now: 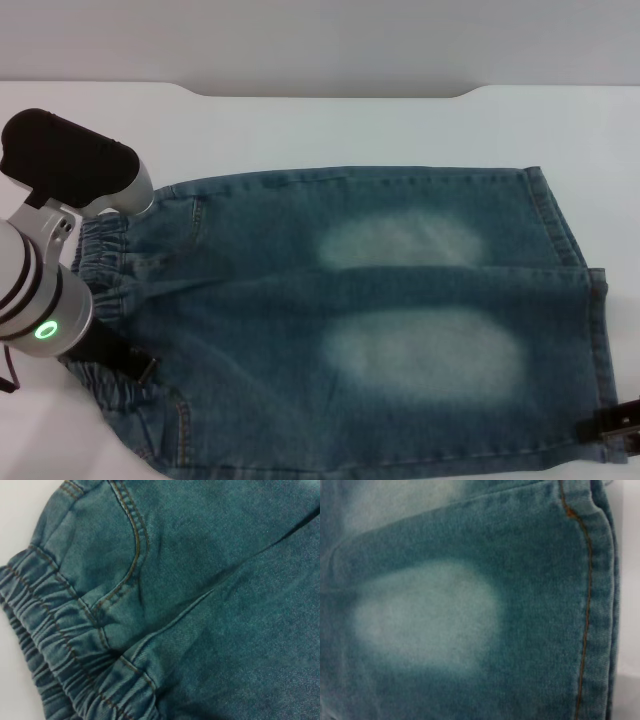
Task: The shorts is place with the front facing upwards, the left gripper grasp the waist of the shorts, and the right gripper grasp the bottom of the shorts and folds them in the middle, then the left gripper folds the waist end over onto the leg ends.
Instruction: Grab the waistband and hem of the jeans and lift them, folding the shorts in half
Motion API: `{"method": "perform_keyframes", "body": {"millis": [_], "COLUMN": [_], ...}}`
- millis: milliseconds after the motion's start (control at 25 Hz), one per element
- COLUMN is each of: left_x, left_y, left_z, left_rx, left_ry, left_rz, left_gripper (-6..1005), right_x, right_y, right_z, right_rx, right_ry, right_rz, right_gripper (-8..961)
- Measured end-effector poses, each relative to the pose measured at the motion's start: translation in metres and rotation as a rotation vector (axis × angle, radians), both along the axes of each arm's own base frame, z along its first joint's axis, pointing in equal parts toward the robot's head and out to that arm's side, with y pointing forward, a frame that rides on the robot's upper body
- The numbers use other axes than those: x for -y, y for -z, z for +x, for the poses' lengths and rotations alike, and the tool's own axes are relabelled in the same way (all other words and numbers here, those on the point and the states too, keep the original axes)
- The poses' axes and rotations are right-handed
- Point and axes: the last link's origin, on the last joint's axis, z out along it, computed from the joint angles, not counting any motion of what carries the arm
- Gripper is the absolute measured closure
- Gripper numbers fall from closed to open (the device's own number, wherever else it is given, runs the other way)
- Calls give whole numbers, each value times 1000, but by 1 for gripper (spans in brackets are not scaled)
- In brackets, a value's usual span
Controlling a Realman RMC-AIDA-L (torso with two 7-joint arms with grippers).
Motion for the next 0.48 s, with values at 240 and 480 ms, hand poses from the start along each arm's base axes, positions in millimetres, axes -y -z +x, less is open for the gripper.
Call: {"method": "perform_keyframes", "body": {"millis": [240, 480], "left_x": [0, 0], "left_y": [0, 0], "left_z": [1, 1], "left_rx": [1, 1], "left_ry": [2, 3], "left_rz": [1, 1], "left_gripper": [966, 966], "right_x": [-1, -3], "right_y": [4, 7], "right_z": [2, 2], "right_rx": [24, 14], "right_ry": [-21, -58], "right_rz": [-19, -37], "right_gripper": [372, 504]}}
